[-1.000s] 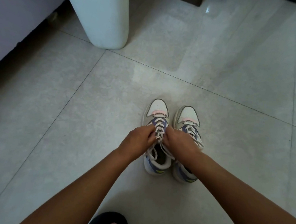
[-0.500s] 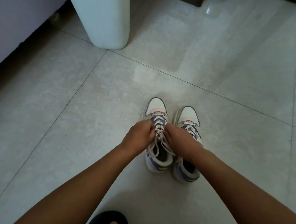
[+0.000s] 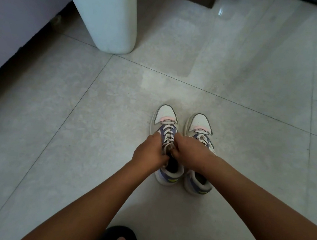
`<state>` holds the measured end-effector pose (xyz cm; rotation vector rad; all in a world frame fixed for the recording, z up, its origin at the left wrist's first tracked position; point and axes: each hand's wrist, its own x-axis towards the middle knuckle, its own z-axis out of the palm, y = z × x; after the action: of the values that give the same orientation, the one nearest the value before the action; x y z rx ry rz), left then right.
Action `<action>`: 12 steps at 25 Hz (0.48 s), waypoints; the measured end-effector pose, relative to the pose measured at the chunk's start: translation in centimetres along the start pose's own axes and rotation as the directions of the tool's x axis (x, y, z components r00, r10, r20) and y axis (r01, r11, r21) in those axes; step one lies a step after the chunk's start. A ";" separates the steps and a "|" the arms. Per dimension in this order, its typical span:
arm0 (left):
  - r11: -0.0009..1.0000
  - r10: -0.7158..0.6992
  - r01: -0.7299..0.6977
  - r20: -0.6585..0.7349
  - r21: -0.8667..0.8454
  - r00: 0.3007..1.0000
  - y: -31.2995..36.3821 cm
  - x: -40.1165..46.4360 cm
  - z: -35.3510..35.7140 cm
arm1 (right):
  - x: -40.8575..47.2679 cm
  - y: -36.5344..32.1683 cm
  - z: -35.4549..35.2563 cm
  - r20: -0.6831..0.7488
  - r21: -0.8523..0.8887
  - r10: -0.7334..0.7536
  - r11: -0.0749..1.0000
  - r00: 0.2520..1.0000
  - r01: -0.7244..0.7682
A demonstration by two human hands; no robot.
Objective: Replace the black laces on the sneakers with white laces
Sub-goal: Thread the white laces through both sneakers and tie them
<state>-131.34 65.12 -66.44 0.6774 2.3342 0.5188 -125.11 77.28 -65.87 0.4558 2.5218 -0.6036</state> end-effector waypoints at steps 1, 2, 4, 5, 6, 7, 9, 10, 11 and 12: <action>1.000 -0.015 0.015 -0.005 0.009 1.000 -0.2 -0.1 0.3 | 0.1 0.1 -0.1 0.016 -0.006 0.000 1.000 1.000 0.000; 1.000 -0.024 0.024 -0.023 0.006 0.999 -0.3 -0.2 0.6 | 0.1 0.2 -0.2 0.027 0.027 -0.003 1.000 1.000 0.002; 1.000 -0.009 0.010 -0.074 0.009 0.997 -0.3 -0.2 1.3 | 0.0 0.1 -0.5 0.024 0.137 -0.003 0.991 1.000 -0.001; 1.000 0.006 -0.005 -0.105 0.013 0.994 -0.3 -0.2 1.5 | 0.1 -0.1 -0.5 0.013 0.173 0.014 0.985 1.000 -0.016; 1.000 0.020 -0.018 -0.128 0.014 0.992 -0.4 -0.2 1.7 | 0.2 -0.1 -0.4 -0.002 0.182 0.037 0.983 0.999 -0.036; 0.999 0.033 -0.032 -0.143 0.010 0.989 -0.6 -0.2 1.6 | 0.2 0.0 -0.1 -0.026 0.173 0.057 0.984 0.998 -0.051; 0.998 0.060 -0.063 -0.168 -0.012 0.984 -1.7 -0.1 1.4 | 0.0 0.3 0.3 -0.095 0.171 0.081 0.983 0.992 -0.064; 0.997 0.070 -0.076 -0.182 -0.022 0.981 -2.4 0.1 1.2 | -0.1 0.5 0.5 -0.113 0.182 0.084 0.981 0.990 -0.063; 0.996 0.077 -0.083 -0.186 -0.025 0.979 -3.0 0.1 1.0 | -0.3 0.6 0.6 -0.118 0.185 0.071 0.982 0.991 -0.048; 0.996 0.085 -0.091 -0.190 -0.021 0.978 -3.4 0.0 0.9 | -0.4 0.6 0.7 -0.124 0.174 0.056 0.984 0.991 -0.034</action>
<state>-131.87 62.61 -68.88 0.7487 2.4752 0.6835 -124.22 77.39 -66.37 0.6310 2.5827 -0.8018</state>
